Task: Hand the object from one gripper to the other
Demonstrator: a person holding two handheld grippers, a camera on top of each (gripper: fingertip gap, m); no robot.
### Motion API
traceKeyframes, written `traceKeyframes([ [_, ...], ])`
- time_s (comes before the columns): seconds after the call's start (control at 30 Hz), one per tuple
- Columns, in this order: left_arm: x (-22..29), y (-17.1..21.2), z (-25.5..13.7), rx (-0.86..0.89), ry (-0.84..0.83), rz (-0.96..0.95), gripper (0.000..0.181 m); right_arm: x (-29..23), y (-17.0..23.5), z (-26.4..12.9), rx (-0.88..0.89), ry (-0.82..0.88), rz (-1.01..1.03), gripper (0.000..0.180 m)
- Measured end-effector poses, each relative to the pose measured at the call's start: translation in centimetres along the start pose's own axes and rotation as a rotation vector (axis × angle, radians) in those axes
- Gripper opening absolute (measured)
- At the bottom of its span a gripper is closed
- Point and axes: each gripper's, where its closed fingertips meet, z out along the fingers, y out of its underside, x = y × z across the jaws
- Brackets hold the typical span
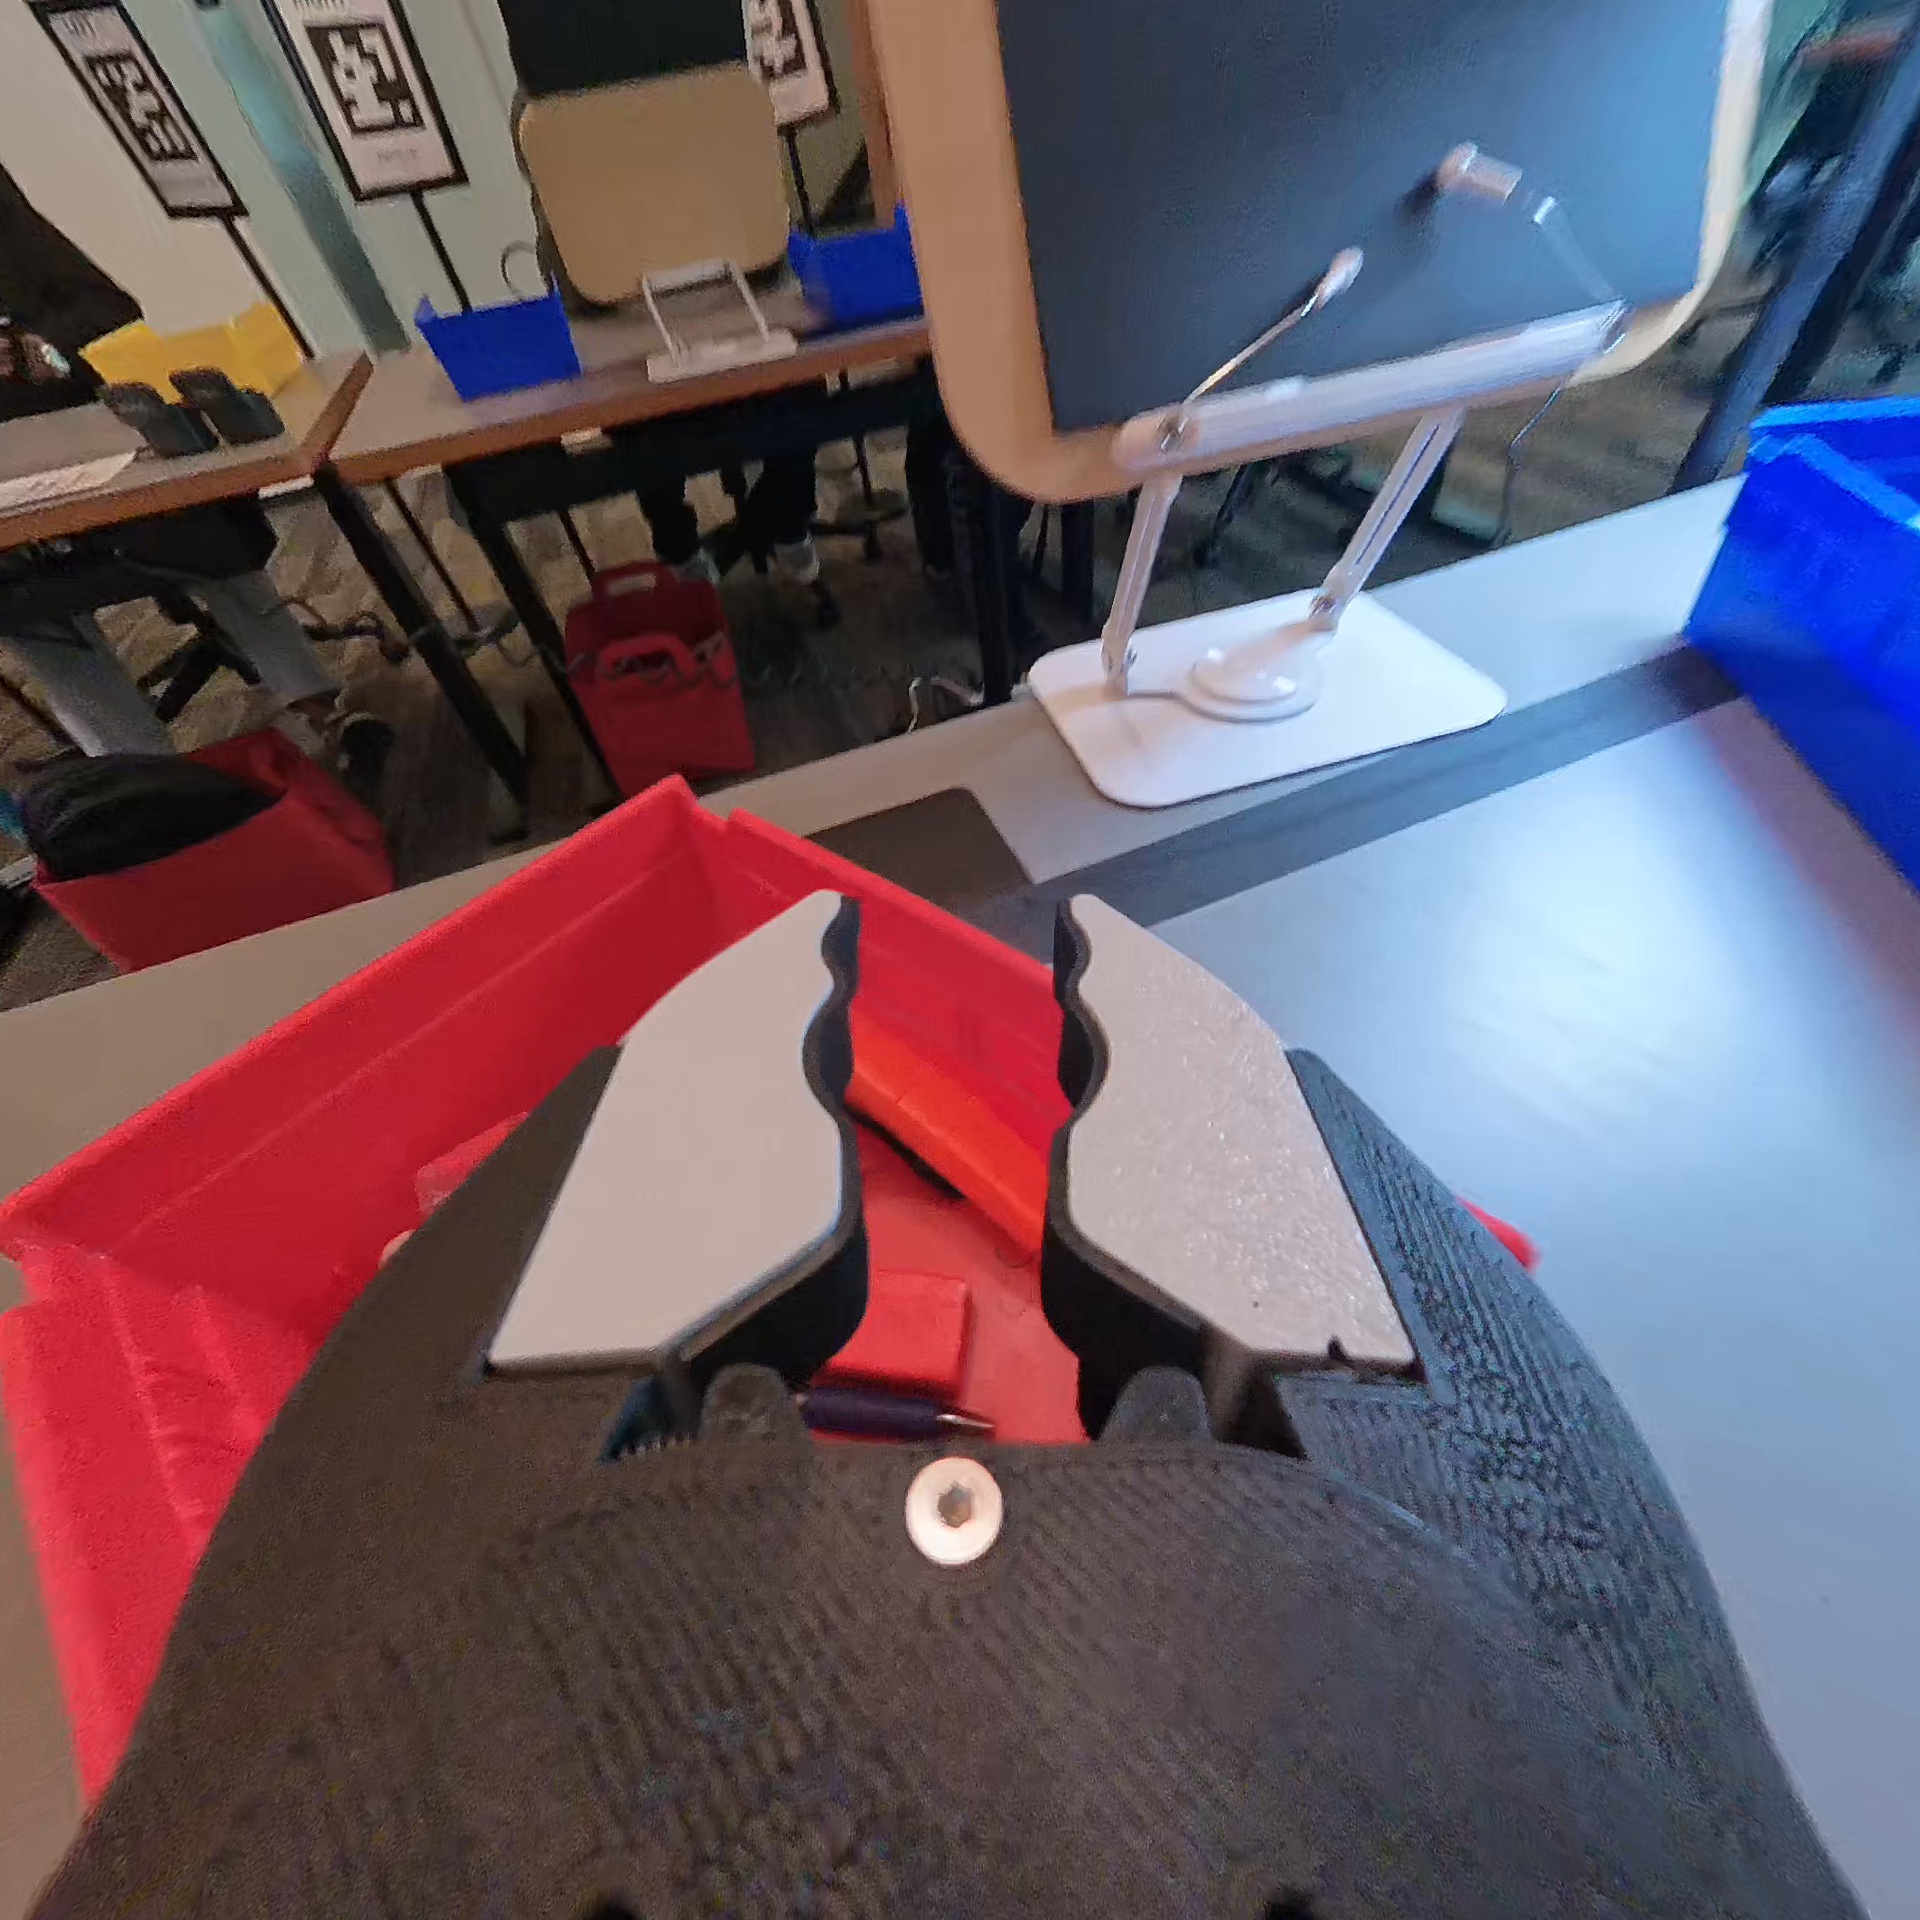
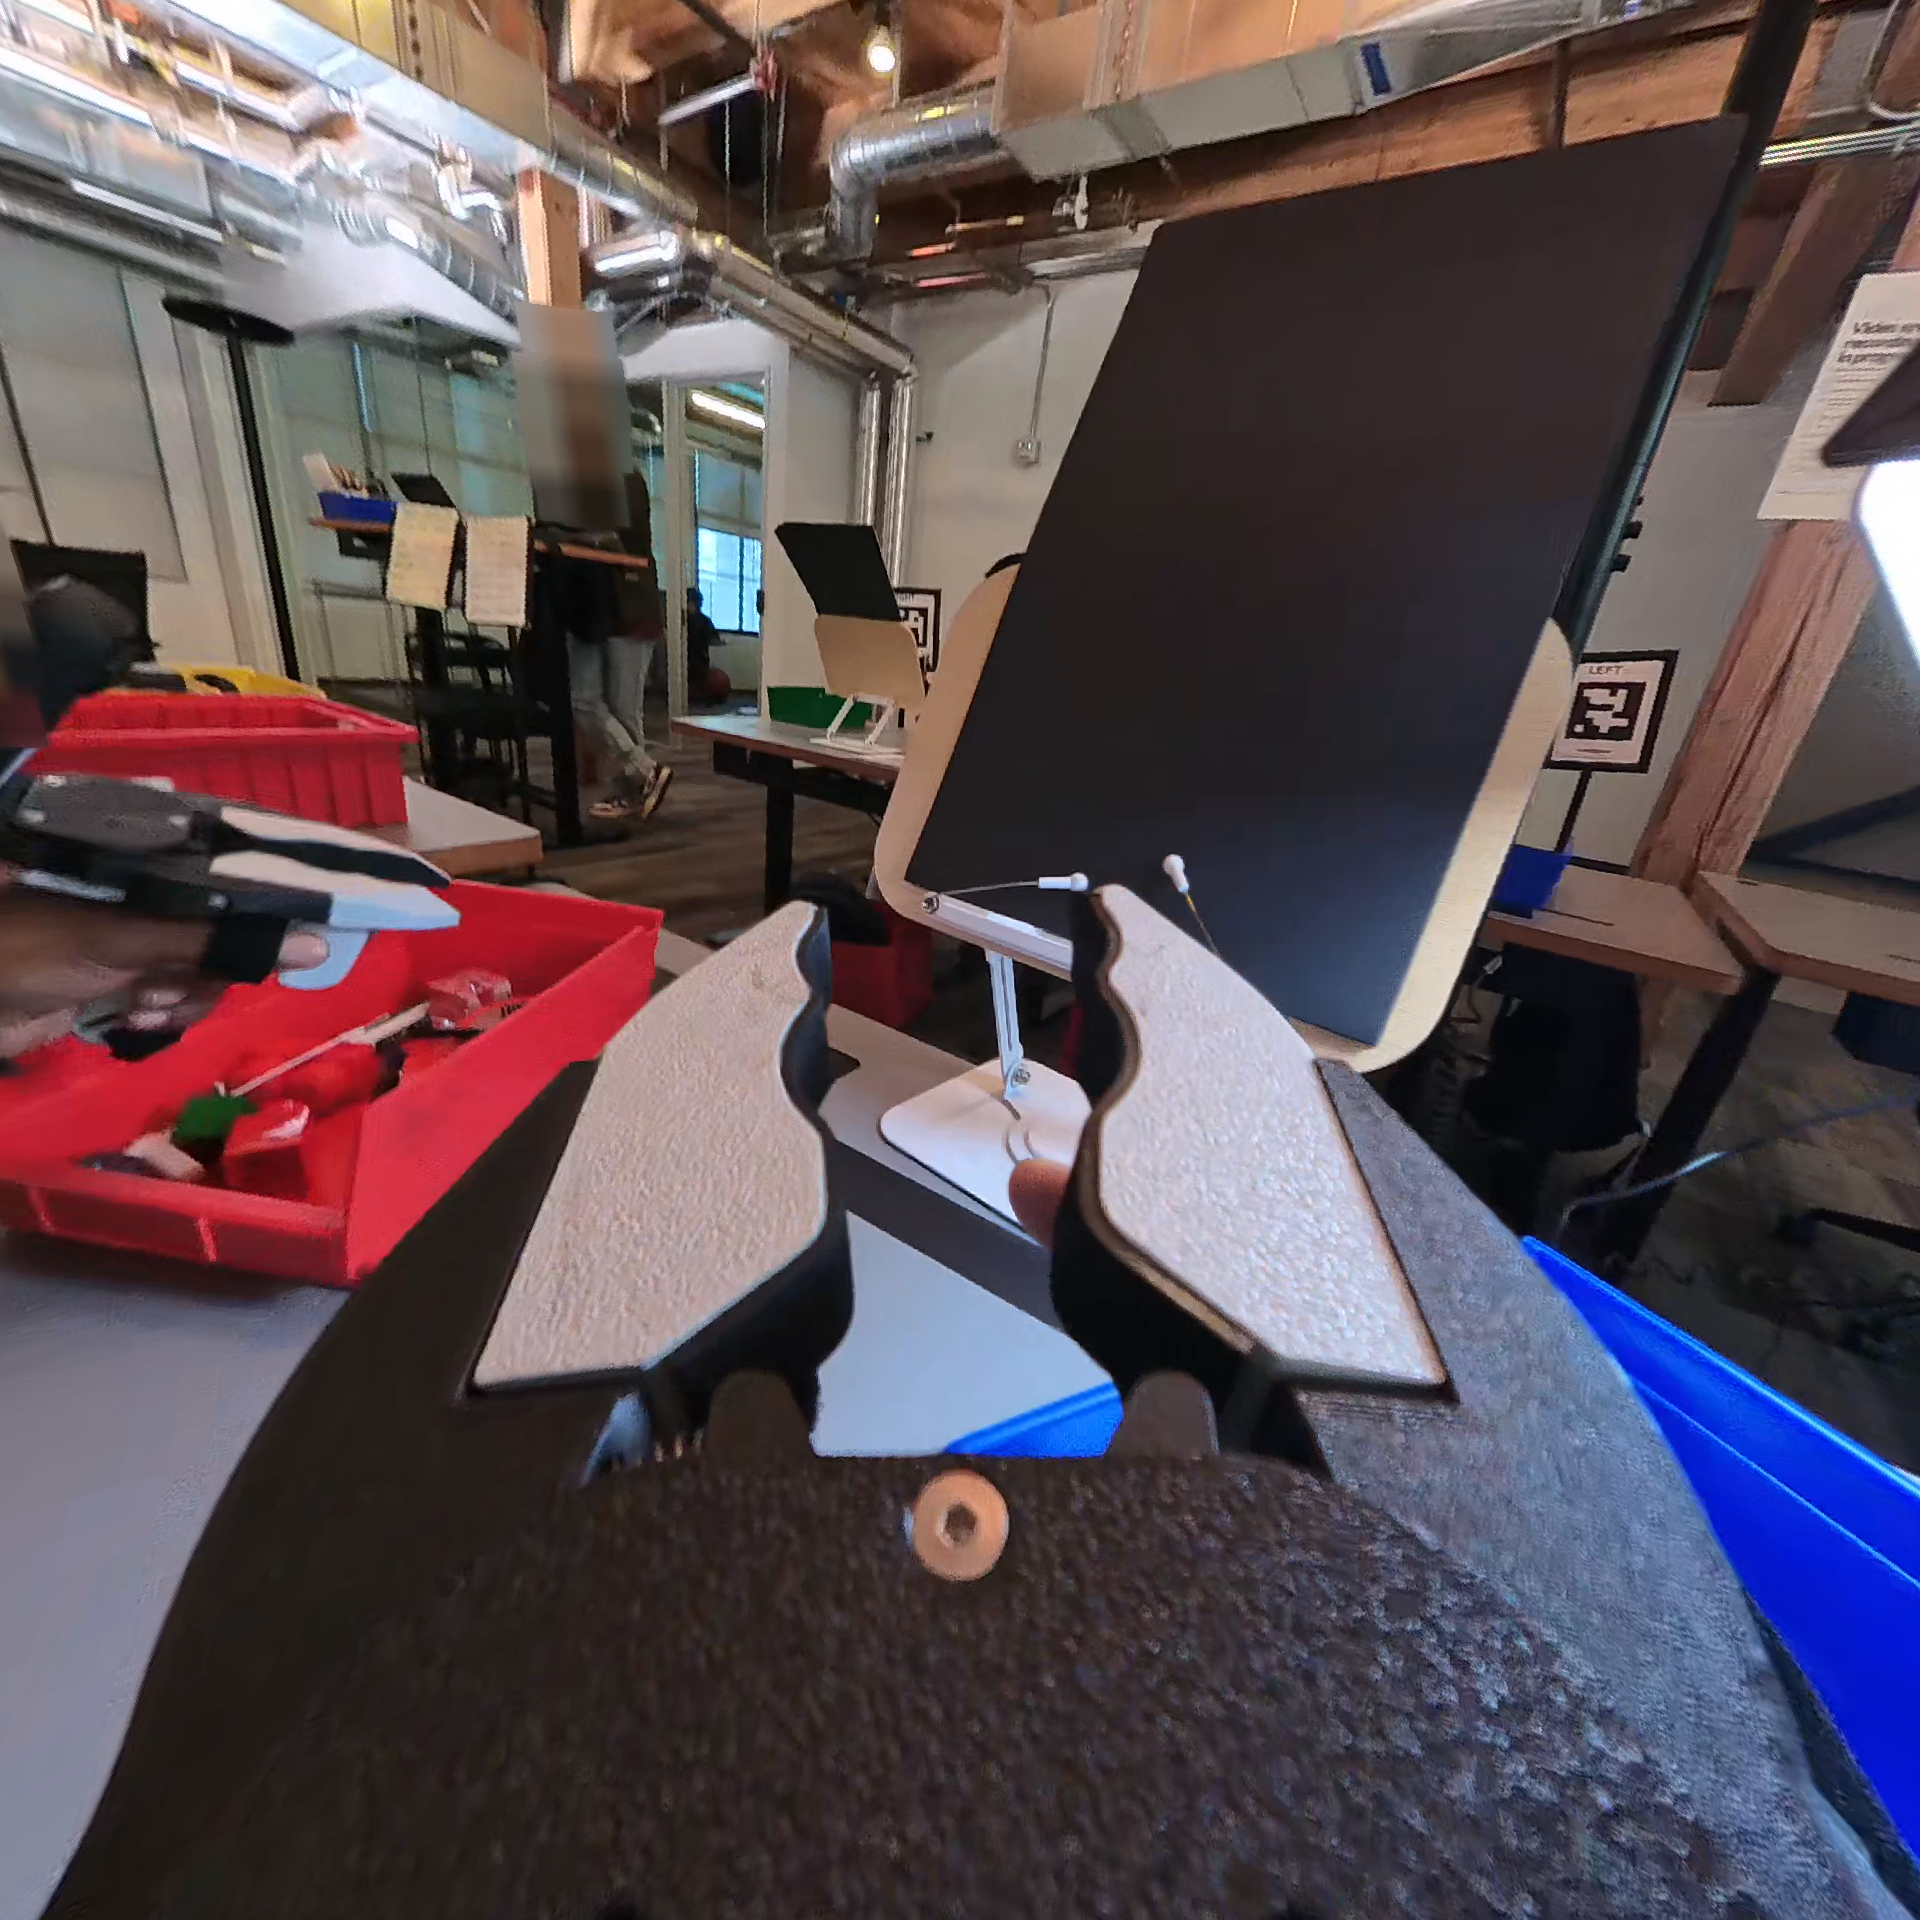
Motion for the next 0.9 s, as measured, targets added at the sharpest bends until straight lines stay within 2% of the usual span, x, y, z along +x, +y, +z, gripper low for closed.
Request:
traceKeyframes([
  [0.1, -2.3, 1.7, 2.2, -0.153, -0.037, 0.052, 0.035, 0.3, 1.1, 0.2, -0.033, -0.014, -0.015, 0.039],
  [0.17, -3.4, 2.8, 3.6, -0.272, 0.006, 0.097, 0.031, 0.7, 1.5, 0.2, -0.045, -0.021, 0.016, 0.037],
  [0.37, -6.7, 8.2, 5.0, -0.675, 0.095, 0.481, 0.031, 1.9, 2.3, -0.1, -0.064, -0.053, 0.077, 0.026],
  [0.47, -6.9, 10.4, 5.2, -0.783, 0.173, 0.487, 0.032, 1.8, 2.8, -0.1, -0.078, -0.094, 0.082, 0.023],
  [0.67, -7.8, 12.7, 5.7, -0.896, 0.218, 0.449, 0.024, 0.3, 4.2, 0.2, -0.126, -0.178, 0.022, 0.022],
  [0.77, -7.4, 12.8, 5.8, -0.89, 0.243, 0.405, 0.011, -0.2, 4.4, 0.2, -0.134, -0.2, 0.009, 0.021],
  [0.9, -8.3, 11.3, 5.5, -0.829, 0.14, 0.453, 0.003, -0.6, 3.8, 0.0, -0.122, -0.212, 0.005, 0.021],
])
